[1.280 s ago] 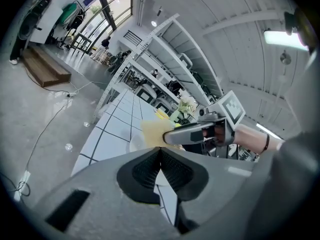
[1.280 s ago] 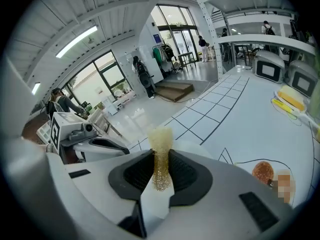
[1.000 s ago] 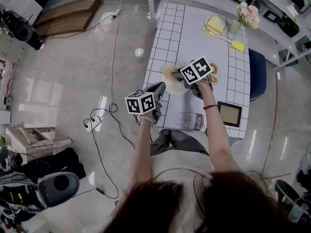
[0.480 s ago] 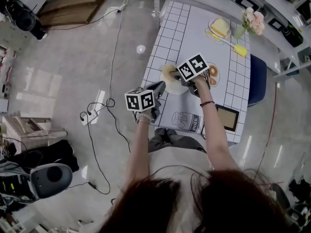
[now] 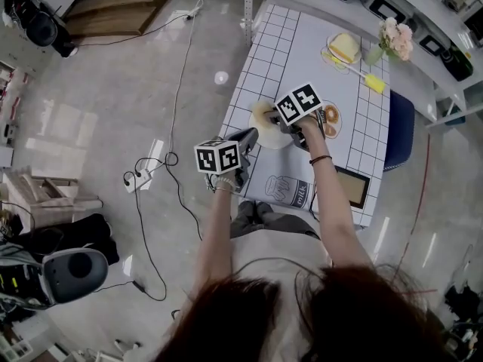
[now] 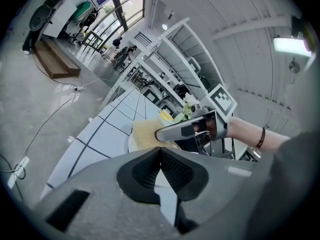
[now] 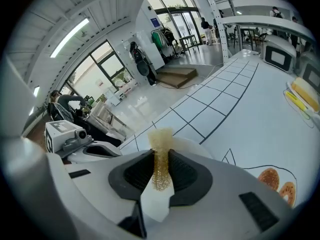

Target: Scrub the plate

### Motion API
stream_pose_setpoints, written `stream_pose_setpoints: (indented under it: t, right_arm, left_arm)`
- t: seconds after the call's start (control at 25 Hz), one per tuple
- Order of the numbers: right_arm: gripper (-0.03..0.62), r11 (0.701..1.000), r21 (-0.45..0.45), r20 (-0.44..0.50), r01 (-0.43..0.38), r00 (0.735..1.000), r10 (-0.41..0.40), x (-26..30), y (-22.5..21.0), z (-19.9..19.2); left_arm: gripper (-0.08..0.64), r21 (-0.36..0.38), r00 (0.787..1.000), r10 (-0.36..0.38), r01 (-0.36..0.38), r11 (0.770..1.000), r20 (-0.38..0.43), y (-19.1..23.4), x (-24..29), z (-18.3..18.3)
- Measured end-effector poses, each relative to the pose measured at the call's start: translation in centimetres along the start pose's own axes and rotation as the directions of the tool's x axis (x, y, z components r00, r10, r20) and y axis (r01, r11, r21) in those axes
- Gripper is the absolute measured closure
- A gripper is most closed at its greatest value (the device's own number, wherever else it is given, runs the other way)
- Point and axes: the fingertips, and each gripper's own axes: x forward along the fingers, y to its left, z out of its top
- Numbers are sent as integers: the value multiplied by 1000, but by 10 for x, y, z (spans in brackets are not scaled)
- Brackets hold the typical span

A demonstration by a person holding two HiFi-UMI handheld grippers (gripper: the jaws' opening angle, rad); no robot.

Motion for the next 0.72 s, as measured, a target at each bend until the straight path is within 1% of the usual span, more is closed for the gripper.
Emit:
stream_pose_setpoints:
  t: [0.44,0.72]
  right_arm:
    - [512,1000,14,-1,-3,1000,3,-1,0,-1]
    - [512,999,36,30,5,1000,-6,-7,-6,2]
  left_arm:
    - [549,6,1000,17,-17,1000,3,-2,-3,-2]
    - [549,19,1000,9,-9,1000,1,-8,-1,1]
